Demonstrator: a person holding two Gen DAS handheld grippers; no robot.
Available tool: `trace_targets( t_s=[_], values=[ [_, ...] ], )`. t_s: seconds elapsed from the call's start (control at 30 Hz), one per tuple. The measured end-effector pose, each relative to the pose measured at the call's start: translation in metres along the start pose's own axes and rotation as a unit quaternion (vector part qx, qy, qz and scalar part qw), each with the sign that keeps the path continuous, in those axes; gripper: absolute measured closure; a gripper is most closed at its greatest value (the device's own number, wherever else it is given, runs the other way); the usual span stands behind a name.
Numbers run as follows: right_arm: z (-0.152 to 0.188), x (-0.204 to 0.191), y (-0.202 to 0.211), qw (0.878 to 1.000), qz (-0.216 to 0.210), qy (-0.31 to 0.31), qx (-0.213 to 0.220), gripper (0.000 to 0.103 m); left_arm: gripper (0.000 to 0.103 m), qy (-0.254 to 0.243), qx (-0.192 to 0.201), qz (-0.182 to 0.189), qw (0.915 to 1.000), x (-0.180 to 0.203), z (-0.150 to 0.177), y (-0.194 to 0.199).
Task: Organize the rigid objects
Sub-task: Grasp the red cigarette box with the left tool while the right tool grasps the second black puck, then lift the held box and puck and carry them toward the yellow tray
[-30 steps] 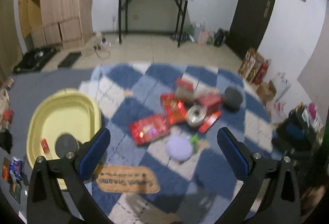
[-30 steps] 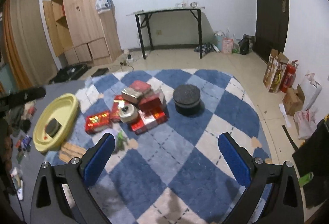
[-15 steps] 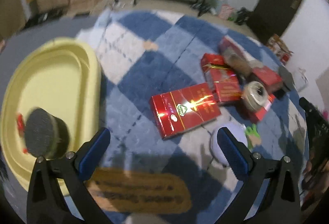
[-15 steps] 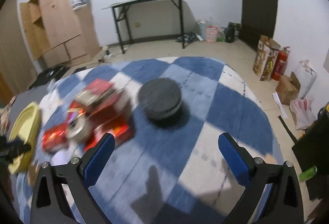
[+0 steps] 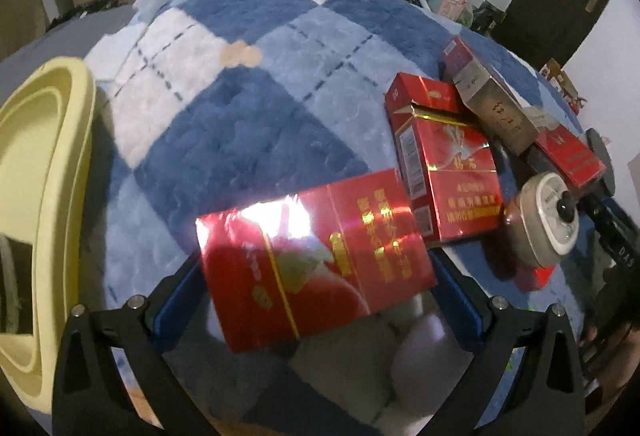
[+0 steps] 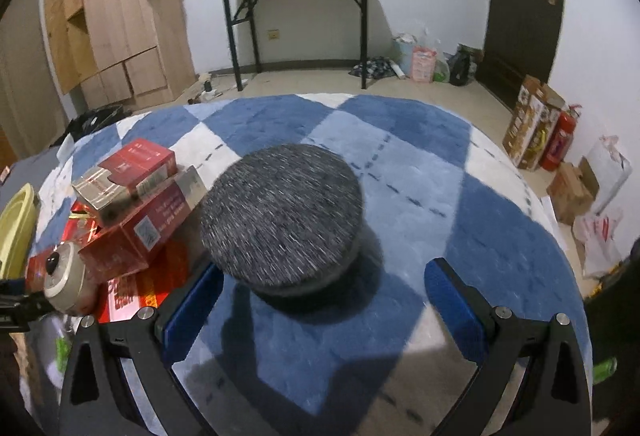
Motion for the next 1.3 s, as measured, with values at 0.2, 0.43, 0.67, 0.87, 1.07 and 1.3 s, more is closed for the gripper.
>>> trace_targets(
  t_s=[0.2,0.43,0.67,0.87,1.07,1.3],
  values=[
    [-0.003,-0.002,-0.018,1.000,0.009,0.002,0.004,0.016,0.005,0.011,0.014,0.015,0.9997,-0.007,-0.002,0.003],
    [0.003,-0.008,-0.007,1.000,0.014,0.013,0.021,0.036,0.005,-0.027,0.038,-0.003,0.9989,-0.002,-0.006,0.030],
    [-0.002,-0.005,0.089,0.998,0.000,0.017,0.054,0.036,0.005,-0.048,0.095,0.003,0.9943,0.001,-0.028,0.117],
    [-0.020,-0.004,0.192,0.996,-0.016,0.019,0.088,0.036,0.005,-0.065,0.132,0.017,0.9890,0.003,-0.020,0.193],
    [-0.003,-0.008,0.288,0.993,-0.048,-0.007,0.105,0.036,0.005,-0.063,0.148,0.026,0.9866,-0.013,0.005,0.248],
    [0.066,0.014,0.304,0.992,-0.032,-0.052,0.107,0.036,0.005,-0.048,0.175,0.030,0.9830,-0.020,0.027,0.262]
  ],
)
Point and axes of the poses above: each gripper's, at about its wrist camera, not at the fingertips, and y roughly against the way its jaws point, x to its right, z to its underside, the point moved 6 cm from there along -y, roughly the way its jaws point, and after that the axes turned 8 degrees about x, right-handed, at the moved point
